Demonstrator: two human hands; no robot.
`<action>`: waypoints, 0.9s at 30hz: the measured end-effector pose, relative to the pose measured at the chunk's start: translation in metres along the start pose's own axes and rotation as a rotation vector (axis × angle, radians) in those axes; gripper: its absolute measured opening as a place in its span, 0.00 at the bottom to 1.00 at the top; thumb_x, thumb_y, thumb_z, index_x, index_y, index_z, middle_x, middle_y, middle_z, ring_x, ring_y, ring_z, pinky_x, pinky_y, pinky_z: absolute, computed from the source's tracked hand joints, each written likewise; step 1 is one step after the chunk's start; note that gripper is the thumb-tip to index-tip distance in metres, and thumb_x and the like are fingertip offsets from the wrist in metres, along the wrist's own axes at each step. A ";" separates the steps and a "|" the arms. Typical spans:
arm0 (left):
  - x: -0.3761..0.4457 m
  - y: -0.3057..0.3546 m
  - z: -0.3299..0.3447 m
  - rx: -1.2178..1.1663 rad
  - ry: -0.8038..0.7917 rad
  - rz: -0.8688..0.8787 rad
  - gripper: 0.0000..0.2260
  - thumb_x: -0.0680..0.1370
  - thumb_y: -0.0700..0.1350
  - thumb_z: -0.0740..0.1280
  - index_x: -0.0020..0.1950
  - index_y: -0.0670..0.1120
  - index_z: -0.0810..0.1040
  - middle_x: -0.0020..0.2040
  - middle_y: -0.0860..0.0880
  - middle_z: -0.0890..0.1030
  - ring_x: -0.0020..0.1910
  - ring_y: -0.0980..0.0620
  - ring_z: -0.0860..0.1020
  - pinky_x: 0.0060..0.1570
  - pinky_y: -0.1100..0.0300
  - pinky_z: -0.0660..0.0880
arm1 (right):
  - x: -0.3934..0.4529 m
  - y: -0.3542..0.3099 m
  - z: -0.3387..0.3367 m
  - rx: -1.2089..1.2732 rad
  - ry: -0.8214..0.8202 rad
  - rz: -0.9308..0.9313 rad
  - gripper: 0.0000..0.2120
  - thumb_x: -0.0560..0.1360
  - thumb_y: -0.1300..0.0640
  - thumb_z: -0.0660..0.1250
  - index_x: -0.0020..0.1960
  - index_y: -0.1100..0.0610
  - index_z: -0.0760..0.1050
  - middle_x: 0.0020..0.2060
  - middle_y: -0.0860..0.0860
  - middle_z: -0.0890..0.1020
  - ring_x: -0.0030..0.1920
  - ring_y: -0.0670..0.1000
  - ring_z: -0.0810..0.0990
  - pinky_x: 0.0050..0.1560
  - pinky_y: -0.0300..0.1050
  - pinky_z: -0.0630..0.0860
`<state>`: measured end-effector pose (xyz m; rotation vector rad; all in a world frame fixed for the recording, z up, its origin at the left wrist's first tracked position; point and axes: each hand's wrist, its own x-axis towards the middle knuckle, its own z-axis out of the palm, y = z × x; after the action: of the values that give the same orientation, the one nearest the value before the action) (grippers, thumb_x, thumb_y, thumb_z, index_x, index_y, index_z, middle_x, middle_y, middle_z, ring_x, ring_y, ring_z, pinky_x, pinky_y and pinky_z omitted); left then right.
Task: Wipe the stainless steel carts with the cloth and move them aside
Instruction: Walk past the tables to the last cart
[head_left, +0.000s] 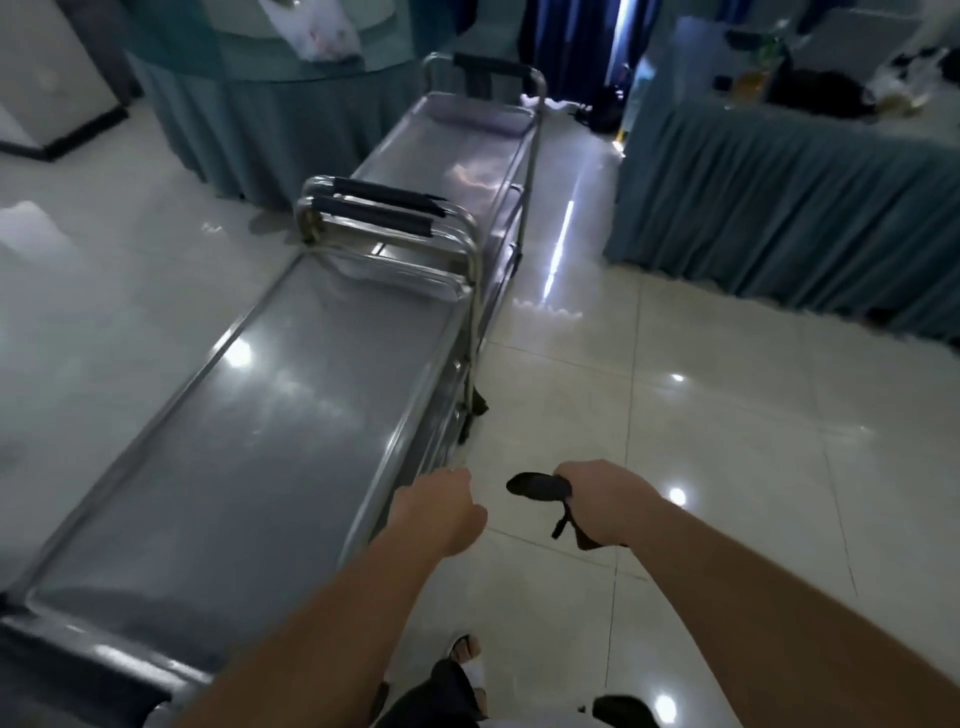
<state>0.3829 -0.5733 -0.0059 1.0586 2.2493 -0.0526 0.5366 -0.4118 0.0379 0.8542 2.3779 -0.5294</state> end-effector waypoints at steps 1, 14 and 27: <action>0.002 -0.006 -0.002 -0.035 0.013 -0.024 0.20 0.83 0.54 0.60 0.72 0.47 0.71 0.68 0.45 0.76 0.63 0.43 0.77 0.63 0.46 0.76 | 0.010 -0.003 -0.006 -0.024 -0.018 -0.011 0.12 0.78 0.63 0.67 0.58 0.52 0.75 0.50 0.52 0.83 0.50 0.55 0.84 0.54 0.52 0.82; 0.008 -0.023 0.048 -0.405 0.060 -0.584 0.22 0.84 0.54 0.59 0.76 0.48 0.69 0.72 0.44 0.73 0.70 0.41 0.74 0.67 0.45 0.71 | 0.140 -0.063 -0.045 -0.483 -0.212 -0.450 0.16 0.76 0.63 0.70 0.63 0.53 0.76 0.48 0.52 0.81 0.49 0.56 0.82 0.51 0.50 0.80; -0.055 0.030 0.184 -0.777 -0.018 -1.050 0.23 0.81 0.55 0.59 0.76 0.51 0.69 0.71 0.47 0.76 0.67 0.43 0.75 0.62 0.47 0.72 | 0.152 -0.075 0.045 -0.780 -0.429 -0.671 0.22 0.76 0.62 0.72 0.69 0.53 0.74 0.53 0.55 0.82 0.52 0.57 0.83 0.55 0.53 0.82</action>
<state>0.5285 -0.6440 -0.1141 -0.5436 2.2319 0.3371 0.4041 -0.4202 -0.0773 -0.3785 2.1302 0.0188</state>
